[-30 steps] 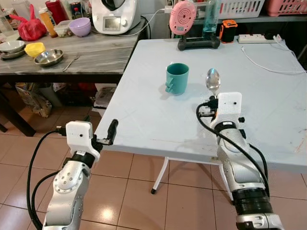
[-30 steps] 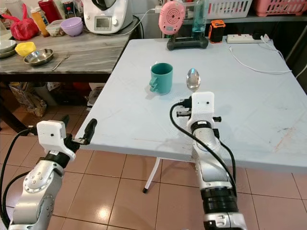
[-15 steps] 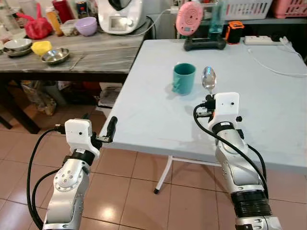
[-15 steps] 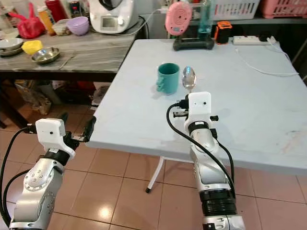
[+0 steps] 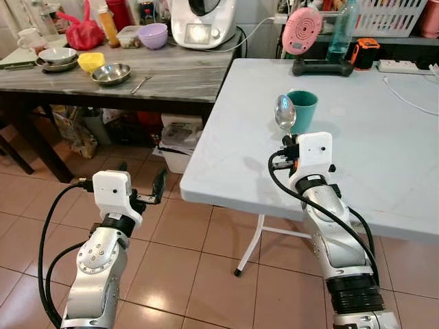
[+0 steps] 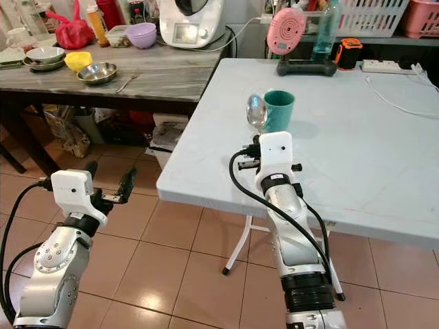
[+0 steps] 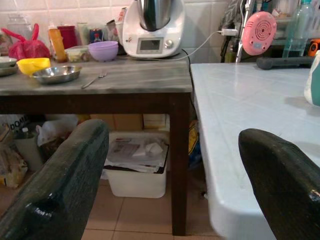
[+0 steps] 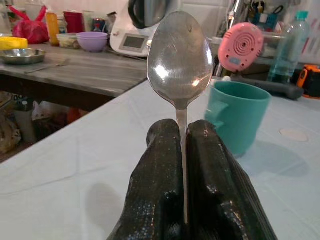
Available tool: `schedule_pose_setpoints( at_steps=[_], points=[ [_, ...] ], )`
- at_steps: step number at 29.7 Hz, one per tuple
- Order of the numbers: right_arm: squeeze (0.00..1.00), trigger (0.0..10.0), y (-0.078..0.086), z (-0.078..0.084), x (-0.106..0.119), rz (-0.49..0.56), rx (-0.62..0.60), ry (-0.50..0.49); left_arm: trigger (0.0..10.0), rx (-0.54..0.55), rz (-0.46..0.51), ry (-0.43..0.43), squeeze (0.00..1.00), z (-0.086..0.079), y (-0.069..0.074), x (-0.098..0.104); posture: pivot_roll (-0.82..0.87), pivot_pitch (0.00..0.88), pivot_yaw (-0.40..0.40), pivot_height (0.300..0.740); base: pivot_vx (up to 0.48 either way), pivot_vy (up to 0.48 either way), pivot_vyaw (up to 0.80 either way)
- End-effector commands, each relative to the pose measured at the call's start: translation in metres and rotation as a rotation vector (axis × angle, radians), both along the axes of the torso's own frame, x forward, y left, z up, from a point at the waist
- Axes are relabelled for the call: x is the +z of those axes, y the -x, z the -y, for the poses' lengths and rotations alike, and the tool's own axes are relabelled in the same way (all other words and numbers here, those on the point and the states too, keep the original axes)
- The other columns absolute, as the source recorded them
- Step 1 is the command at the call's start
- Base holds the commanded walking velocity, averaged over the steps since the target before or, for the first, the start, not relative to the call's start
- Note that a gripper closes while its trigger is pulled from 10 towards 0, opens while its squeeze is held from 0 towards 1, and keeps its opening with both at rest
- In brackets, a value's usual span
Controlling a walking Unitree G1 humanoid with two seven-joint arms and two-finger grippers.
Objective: Setting the table
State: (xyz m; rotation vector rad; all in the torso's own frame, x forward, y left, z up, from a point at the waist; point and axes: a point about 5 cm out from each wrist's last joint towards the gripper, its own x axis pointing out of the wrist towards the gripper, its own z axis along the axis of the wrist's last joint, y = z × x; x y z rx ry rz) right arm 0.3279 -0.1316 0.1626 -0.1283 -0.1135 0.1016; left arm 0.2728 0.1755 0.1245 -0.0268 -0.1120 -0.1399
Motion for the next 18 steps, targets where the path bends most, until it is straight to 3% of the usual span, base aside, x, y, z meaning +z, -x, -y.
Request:
schedule_pose_setpoints(
  at_steps=[1,18],
  points=[
    [0.00,10.0,0.0028,-0.0025,0.0061,0.039,0.012,-0.008,10.0,0.006,-0.001,-0.016,0.00,-0.0041,-0.0007,-0.0005,-0.11,0.045,0.090,0.740,0.000,0.480,0.00],
    [0.00,10.0,0.0029,-0.0016,0.0103,0.074,-0.007,-0.011,10.0,-0.003,-0.003,-0.019,0.00,0.0023,-0.0029,-0.0011,-0.11,0.037,0.103,0.740,0.000,0.467,0.00]
  ],
)
